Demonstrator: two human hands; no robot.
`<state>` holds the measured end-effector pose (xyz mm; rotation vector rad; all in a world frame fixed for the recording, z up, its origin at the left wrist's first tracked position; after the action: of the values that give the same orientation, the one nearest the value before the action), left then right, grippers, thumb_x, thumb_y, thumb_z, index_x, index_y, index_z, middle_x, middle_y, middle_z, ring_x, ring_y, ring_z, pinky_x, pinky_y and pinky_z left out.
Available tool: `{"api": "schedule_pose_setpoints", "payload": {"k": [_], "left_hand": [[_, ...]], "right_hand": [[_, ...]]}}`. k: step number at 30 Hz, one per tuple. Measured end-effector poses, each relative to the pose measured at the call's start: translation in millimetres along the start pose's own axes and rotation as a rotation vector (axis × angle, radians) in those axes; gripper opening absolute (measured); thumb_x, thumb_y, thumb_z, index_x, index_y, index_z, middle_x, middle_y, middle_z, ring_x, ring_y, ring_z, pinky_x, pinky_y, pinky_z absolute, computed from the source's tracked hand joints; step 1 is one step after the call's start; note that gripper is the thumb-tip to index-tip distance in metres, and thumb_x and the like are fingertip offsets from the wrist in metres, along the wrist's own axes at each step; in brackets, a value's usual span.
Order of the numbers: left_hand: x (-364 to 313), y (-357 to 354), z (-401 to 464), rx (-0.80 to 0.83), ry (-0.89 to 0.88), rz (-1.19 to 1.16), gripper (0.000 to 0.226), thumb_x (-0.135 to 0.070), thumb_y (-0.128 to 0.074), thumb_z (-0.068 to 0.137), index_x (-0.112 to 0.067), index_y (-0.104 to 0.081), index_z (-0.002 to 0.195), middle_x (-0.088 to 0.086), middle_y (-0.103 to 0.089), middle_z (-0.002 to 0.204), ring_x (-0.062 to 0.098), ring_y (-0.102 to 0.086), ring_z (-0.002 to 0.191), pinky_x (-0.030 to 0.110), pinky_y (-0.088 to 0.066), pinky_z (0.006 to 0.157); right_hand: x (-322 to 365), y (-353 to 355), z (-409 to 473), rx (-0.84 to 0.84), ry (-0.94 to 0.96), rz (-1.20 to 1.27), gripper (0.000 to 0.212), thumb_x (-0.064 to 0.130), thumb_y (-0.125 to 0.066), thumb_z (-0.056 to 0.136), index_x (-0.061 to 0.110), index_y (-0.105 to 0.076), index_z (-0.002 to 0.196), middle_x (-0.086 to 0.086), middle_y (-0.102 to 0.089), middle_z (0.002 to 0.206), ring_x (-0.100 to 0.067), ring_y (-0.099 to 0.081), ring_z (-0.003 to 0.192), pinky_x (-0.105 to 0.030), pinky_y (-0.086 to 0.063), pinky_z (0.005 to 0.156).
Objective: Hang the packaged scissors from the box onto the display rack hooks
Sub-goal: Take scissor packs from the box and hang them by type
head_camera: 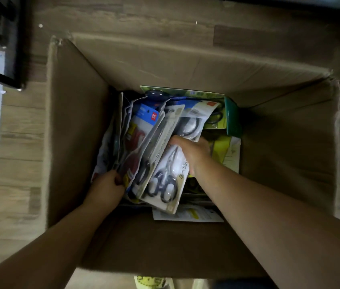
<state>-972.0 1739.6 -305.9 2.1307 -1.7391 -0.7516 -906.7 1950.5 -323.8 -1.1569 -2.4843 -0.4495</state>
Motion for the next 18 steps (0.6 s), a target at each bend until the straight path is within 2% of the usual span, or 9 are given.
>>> {"api": "schedule_pose_setpoints", "payload": {"k": [2, 4, 6, 8, 11, 14, 16, 18], "left_hand": [[1, 6, -8, -0.008, 0.023, -0.136, 0.005, -0.005, -0.054, 0.089, -0.010, -0.055, 0.089, 0.009, -0.055, 0.087, 0.023, -0.050, 0.083, 0.028, -0.036, 0.068], [-1, 13, -18, -0.026, 0.044, -0.297, 0.007, -0.004, -0.056, 0.088, -0.011, -0.058, 0.086, 0.005, -0.056, 0.080, 0.020, -0.051, 0.079, 0.028, -0.037, 0.063], [-4, 18, -28, -0.041, 0.055, -0.428, 0.011, -0.005, -0.059, 0.087, -0.014, -0.059, 0.080, 0.004, -0.057, 0.078, 0.020, -0.052, 0.077, 0.029, -0.040, 0.064], [-6, 22, -38, -0.050, 0.039, -0.484, 0.013, -0.007, -0.062, 0.086, -0.016, -0.060, 0.077, 0.006, -0.058, 0.081, 0.022, -0.054, 0.083, 0.032, -0.043, 0.074], [-10, 28, -57, -0.067, 0.036, -0.573, 0.010, -0.013, -0.065, 0.085, -0.018, -0.062, 0.077, 0.007, -0.062, 0.084, 0.026, -0.058, 0.088, 0.037, -0.045, 0.080], [-19, 39, -85, -0.077, 0.042, -0.657, 0.010, -0.022, -0.063, 0.088, -0.023, -0.063, 0.077, 0.005, -0.065, 0.088, 0.025, -0.060, 0.095, 0.034, -0.044, 0.082], [-30, 51, -110, -0.048, 0.026, -0.658, 0.008, -0.028, -0.061, 0.089, -0.021, -0.065, 0.086, 0.009, -0.066, 0.101, 0.027, -0.060, 0.102, 0.037, -0.045, 0.091], [-46, 69, -143, -0.002, 0.007, -0.656, 0.032, -0.034, -0.064, 0.086, -0.013, -0.064, 0.108, 0.014, -0.064, 0.114, 0.032, -0.058, 0.109, 0.047, -0.043, 0.100]], "right_hand": [[4, 10, -8, 0.032, 0.030, -0.007, 0.045, 0.002, -0.078, 0.065, 0.004, -0.065, 0.109, -0.008, -0.069, 0.095, -0.014, -0.063, 0.071, -0.009, -0.044, 0.043], [7, 23, -15, 0.045, 0.050, -0.018, 0.044, 0.001, -0.078, 0.066, 0.004, -0.066, 0.108, -0.006, -0.069, 0.098, -0.011, -0.062, 0.072, -0.008, -0.041, 0.040], [8, 36, -21, 0.039, 0.055, -0.015, 0.044, 0.002, -0.078, 0.065, 0.005, -0.066, 0.107, -0.006, -0.070, 0.099, -0.016, -0.064, 0.077, -0.015, -0.049, 0.050], [9, 46, -29, 0.044, 0.012, -0.003, 0.040, 0.006, -0.078, 0.066, 0.008, -0.067, 0.104, -0.006, -0.071, 0.095, -0.022, -0.066, 0.082, -0.026, -0.054, 0.064], [9, 57, -51, 0.106, -0.045, 0.014, 0.034, 0.011, -0.077, 0.068, 0.009, -0.067, 0.101, -0.011, -0.072, 0.093, -0.027, -0.069, 0.079, -0.032, -0.055, 0.065], [14, 67, -83, 0.153, -0.061, 0.034, 0.036, 0.014, -0.074, 0.071, 0.007, -0.066, 0.105, -0.015, -0.071, 0.095, -0.027, -0.069, 0.075, -0.032, -0.053, 0.061], [21, 70, -114, 0.204, -0.086, 0.006, 0.039, 0.016, -0.073, 0.072, 0.006, -0.065, 0.109, -0.014, -0.071, 0.096, -0.026, -0.069, 0.075, -0.030, -0.053, 0.060], [32, 73, -152, 0.239, -0.091, -0.033, 0.050, 0.022, -0.077, 0.064, 0.008, -0.065, 0.111, -0.013, -0.070, 0.099, -0.028, -0.068, 0.084, -0.035, -0.055, 0.071]]}}
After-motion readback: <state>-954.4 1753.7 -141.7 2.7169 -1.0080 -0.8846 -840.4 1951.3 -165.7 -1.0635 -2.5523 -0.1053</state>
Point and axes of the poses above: each hand's wrist, its own z-axis towards the middle knuckle, its own y-axis out of the back of the hand, x = y × z, the point moved 5 cm from there along z, towards the middle knuckle
